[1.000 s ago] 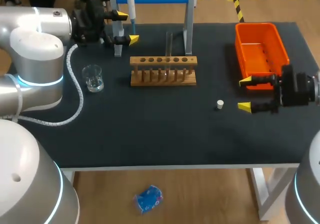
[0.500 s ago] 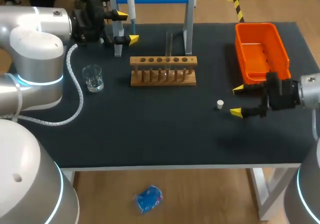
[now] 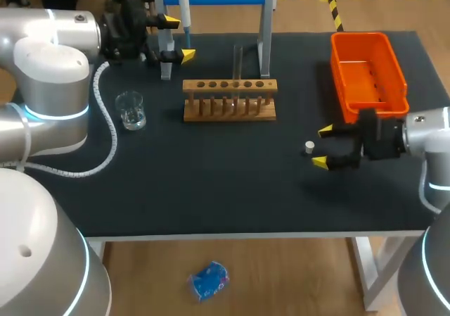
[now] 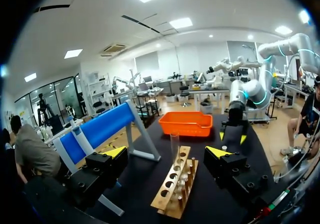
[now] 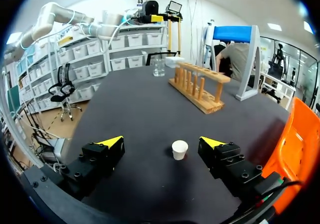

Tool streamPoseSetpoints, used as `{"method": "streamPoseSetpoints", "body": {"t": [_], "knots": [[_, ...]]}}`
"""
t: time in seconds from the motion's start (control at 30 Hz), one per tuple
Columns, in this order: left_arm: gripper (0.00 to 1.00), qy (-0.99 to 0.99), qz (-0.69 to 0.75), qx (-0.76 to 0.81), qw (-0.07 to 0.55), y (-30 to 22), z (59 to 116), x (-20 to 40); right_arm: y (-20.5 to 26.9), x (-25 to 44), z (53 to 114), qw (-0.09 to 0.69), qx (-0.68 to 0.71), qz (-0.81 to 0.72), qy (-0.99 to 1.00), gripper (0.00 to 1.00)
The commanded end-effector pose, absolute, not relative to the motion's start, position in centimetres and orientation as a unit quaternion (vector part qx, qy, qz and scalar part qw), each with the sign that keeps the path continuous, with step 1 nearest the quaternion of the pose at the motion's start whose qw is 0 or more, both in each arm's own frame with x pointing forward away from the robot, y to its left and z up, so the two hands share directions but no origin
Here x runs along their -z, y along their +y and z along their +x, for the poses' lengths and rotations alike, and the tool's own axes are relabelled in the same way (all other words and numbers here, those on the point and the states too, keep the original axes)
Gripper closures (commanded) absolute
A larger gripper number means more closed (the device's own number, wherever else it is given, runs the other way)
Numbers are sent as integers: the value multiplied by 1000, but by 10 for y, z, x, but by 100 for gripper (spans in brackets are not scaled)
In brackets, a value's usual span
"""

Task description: Invert the test tube, pick up the pipette, mount the tip to pipette, aspirate from beaker and dispense into the tube, eject the tip, return the pipette, and cap with the stopper.

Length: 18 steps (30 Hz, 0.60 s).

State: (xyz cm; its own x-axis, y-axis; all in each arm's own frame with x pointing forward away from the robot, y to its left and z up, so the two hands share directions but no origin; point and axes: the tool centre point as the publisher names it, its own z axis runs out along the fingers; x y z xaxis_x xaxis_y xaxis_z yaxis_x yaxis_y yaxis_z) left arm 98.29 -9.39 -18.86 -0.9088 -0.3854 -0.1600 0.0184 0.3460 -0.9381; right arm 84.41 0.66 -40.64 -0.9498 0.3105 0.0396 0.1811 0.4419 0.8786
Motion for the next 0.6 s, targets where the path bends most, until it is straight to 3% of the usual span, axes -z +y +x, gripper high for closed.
{"method": "streamPoseSetpoints", "body": {"t": [0.03,0.6], "knots": [[0,799,-115,562,183,-95,983,190,16,419,852,67,-507,148,846,0],[0,799,-115,562,183,-95,983,190,20,427,865,79,-505,161,844,1]]}}
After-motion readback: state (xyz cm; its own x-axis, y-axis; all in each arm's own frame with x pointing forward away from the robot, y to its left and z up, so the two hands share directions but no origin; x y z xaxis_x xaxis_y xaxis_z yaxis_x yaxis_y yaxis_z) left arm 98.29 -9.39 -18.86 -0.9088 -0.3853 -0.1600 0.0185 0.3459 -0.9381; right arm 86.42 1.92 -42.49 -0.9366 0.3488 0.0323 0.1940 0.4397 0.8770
